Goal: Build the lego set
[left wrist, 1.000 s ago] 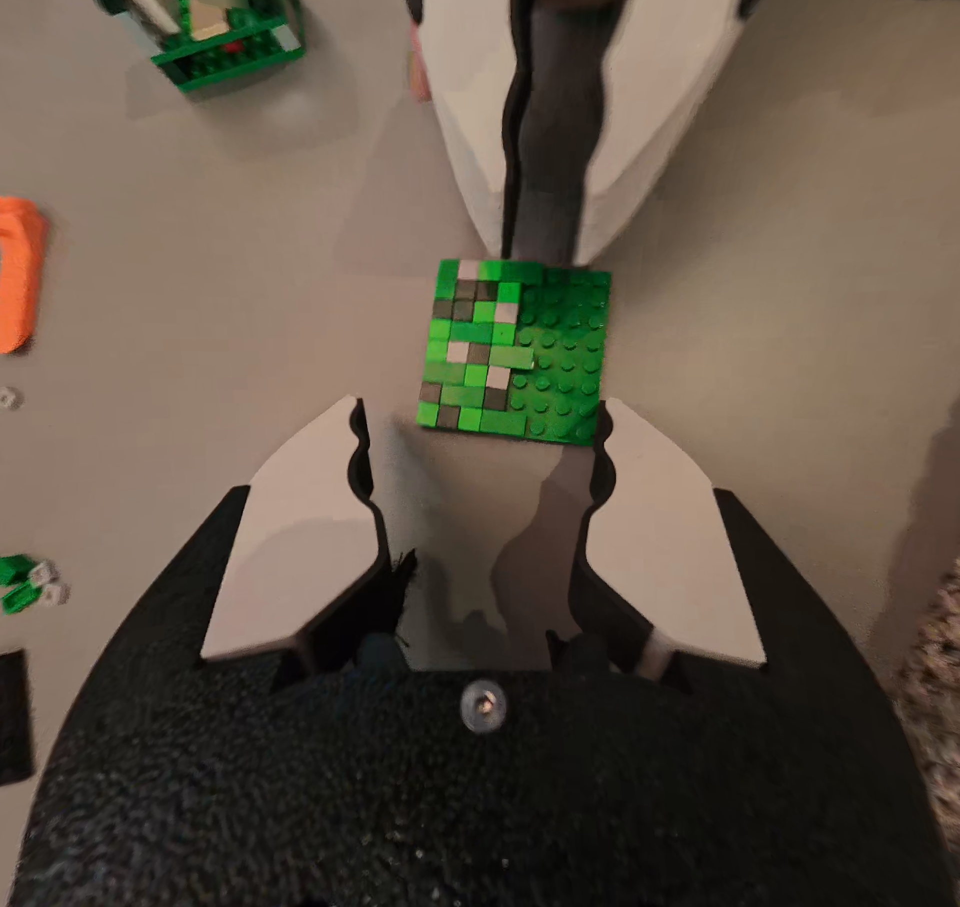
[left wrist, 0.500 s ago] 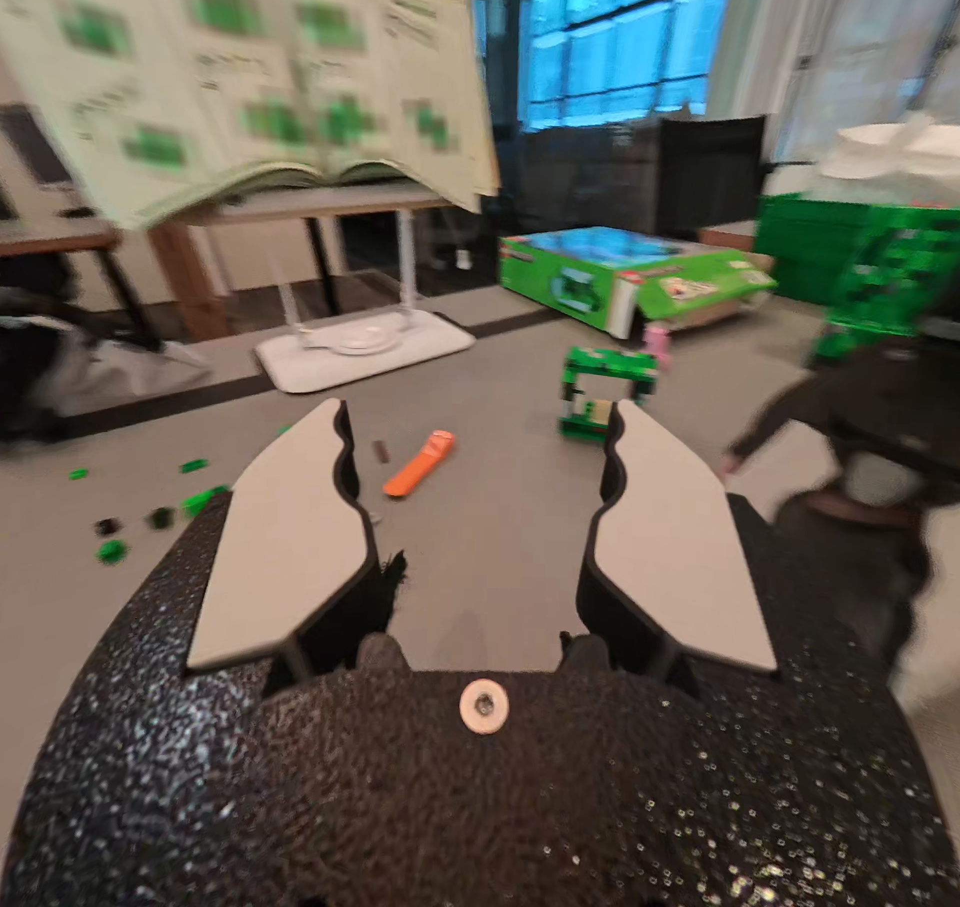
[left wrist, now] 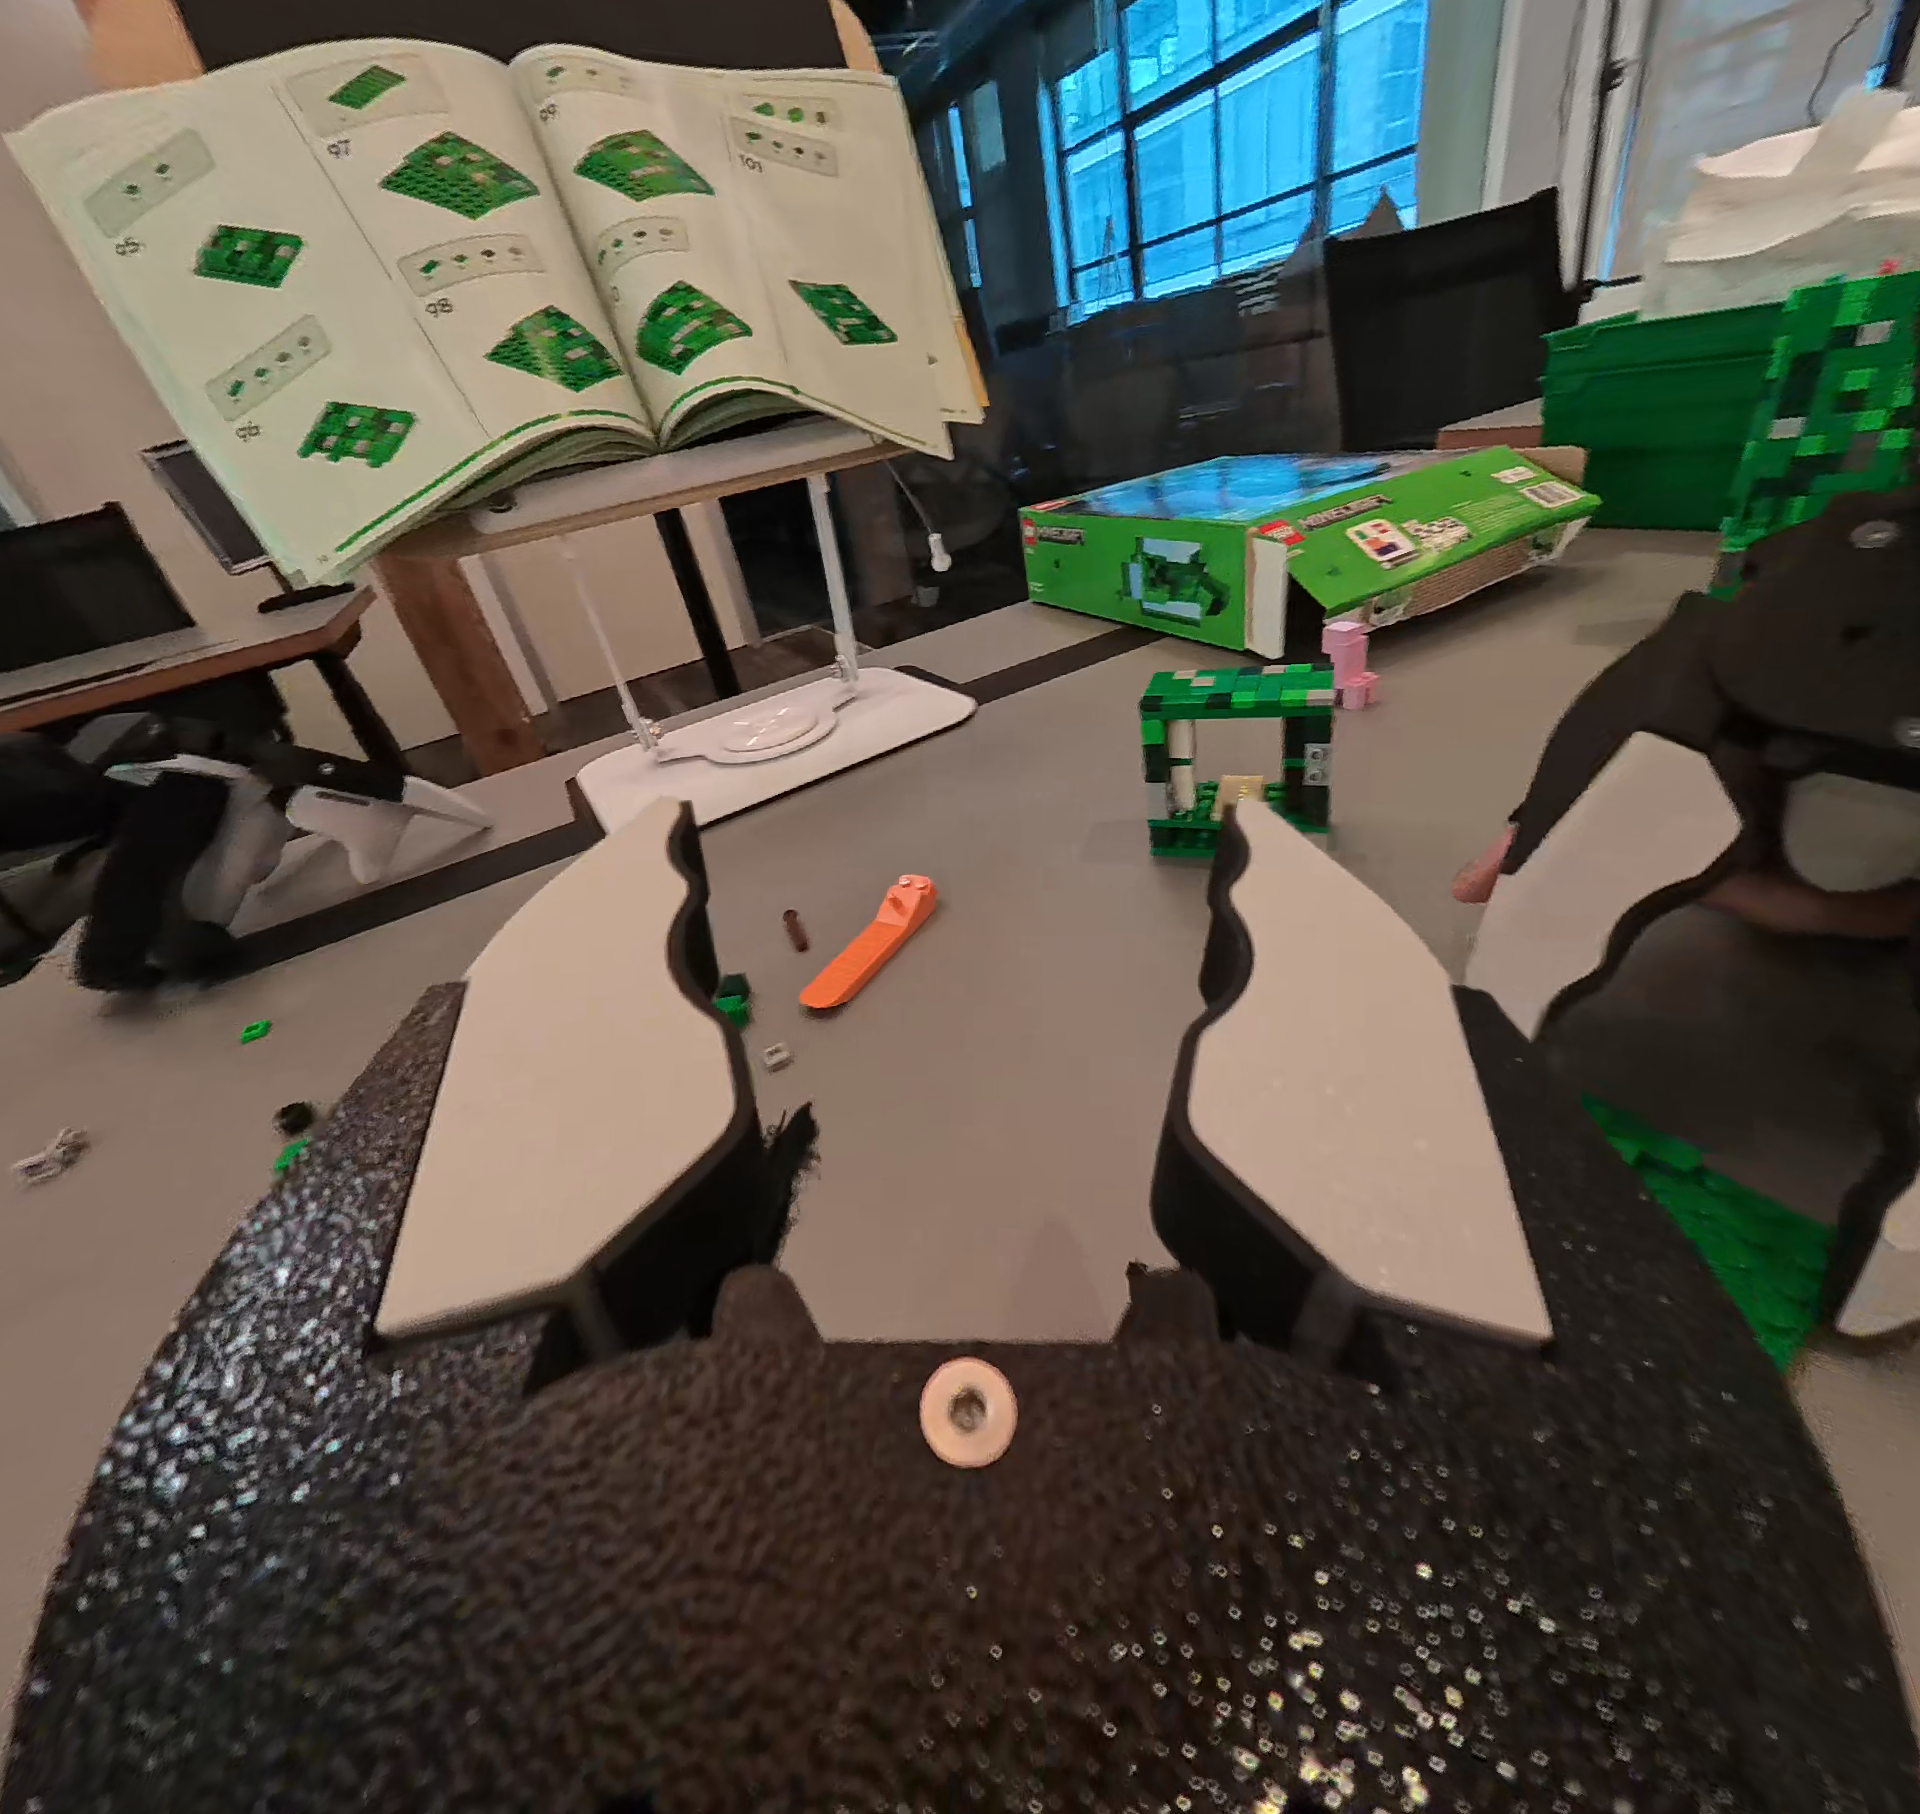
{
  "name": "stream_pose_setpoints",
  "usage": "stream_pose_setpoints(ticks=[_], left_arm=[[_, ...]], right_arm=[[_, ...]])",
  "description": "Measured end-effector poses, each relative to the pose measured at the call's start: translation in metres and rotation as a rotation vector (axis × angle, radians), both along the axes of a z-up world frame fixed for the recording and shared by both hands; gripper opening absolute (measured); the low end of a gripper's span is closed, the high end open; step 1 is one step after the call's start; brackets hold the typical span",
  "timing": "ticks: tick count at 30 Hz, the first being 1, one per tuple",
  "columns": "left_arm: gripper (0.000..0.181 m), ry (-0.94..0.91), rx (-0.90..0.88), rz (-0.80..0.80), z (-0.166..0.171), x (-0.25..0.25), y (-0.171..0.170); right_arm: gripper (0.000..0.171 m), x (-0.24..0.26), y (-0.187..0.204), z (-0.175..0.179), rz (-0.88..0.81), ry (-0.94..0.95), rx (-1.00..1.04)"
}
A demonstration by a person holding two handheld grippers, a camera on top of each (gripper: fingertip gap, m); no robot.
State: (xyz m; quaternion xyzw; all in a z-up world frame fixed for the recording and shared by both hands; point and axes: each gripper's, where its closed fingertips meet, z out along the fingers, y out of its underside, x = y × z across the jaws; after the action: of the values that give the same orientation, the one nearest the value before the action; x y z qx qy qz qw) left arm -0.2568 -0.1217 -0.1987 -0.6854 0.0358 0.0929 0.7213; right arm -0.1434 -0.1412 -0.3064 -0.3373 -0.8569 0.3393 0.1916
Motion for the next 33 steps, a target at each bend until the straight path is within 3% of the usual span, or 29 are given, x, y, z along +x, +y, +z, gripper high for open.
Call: stream_pose_setpoints(ticks=[4, 11, 15, 19, 27, 33], left_arm=[[0.087, 0.005, -0.023, 0.024, -0.004, -0.007, 0.000], [0.072, -0.028, -0.070, -0.101, -0.013, 0.009, 0.004], [0.050, -0.028, -0.095, -0.150, -0.018, 0.016, 0.004], [0.002, 0.005, -0.111, -0.190, -0.021, 0.023, 0.003], [0.000, 0.115, -0.152, -0.203, -0.029, 0.032, 0.005], [0.000, 0.097, -0.153, -0.240, -0.028, 0.037, 0.003]], right_arm=[[0.040, -0.005, 0.006, 0.015, -0.033, 0.082, -0.053], [0.036, -0.017, 0.042, 0.065, -0.279, 0.496, -0.171], [0.018, -0.019, 0.068, 0.082, -0.433, 0.682, -0.167], [0.000, -0.012, 0.075, 0.094, -0.459, 0.778, -0.180], [0.000, -0.011, 0.080, 0.097, -0.466, 0.792, -0.204], [0.000, -0.010, 0.085, 0.101, -0.462, 0.855, -0.191]])
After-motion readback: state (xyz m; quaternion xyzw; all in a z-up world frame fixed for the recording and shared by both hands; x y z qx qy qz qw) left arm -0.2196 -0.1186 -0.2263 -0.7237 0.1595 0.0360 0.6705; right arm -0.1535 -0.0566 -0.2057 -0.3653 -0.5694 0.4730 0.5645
